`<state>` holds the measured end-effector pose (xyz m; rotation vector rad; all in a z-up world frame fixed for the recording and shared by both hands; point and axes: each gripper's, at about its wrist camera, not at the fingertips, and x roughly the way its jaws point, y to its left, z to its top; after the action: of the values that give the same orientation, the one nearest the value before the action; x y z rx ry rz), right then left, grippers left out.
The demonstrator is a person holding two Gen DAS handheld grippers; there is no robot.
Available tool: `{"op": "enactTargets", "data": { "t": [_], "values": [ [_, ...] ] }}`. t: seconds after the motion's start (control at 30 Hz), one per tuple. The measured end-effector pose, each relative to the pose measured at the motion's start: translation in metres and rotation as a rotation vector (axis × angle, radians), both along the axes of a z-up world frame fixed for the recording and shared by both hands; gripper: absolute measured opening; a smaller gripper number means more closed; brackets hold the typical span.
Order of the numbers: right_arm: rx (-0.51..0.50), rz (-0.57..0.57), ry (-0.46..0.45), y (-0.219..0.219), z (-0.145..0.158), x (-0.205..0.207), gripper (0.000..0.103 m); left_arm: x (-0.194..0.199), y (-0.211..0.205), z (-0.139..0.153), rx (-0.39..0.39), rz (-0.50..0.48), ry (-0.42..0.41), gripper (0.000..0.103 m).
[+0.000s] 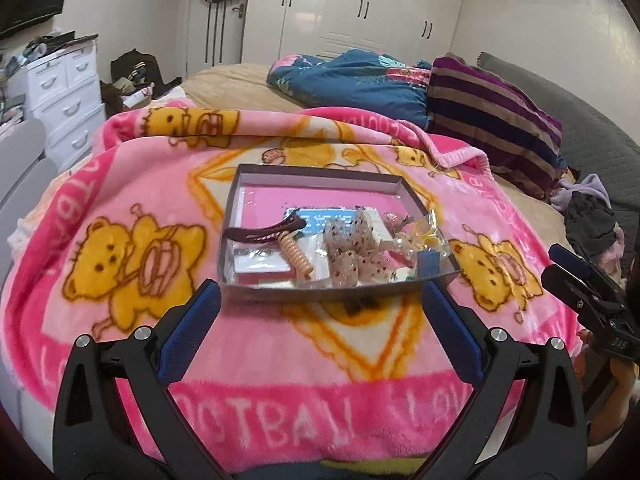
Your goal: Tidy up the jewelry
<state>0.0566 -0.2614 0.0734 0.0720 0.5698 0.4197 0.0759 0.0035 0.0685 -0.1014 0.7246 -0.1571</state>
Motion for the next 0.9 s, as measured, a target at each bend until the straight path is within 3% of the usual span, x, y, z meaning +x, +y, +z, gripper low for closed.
{"op": "enactTargets", "data": {
  "t": [0.37, 0.63, 0.9],
  "values": [
    [-0.014, -0.023, 0.016, 0.011, -0.029, -0.019, 0.099, -0.025, 0.003, -0.034, 0.005, 0.026, 0.01, 0.094],
    [-0.032, -0.023, 0.079, 0.019, -0.05, -0.018, 0.099, -0.029, 0.002, -0.059, 0.007, 0.02, 0.024, 0.094],
    [-0.034, -0.017, 0.105, 0.022, -0.056, -0.013, 0.099, -0.029, 0.002, -0.062, 0.04, 0.04, 0.035, 0.094]
  ]
}}
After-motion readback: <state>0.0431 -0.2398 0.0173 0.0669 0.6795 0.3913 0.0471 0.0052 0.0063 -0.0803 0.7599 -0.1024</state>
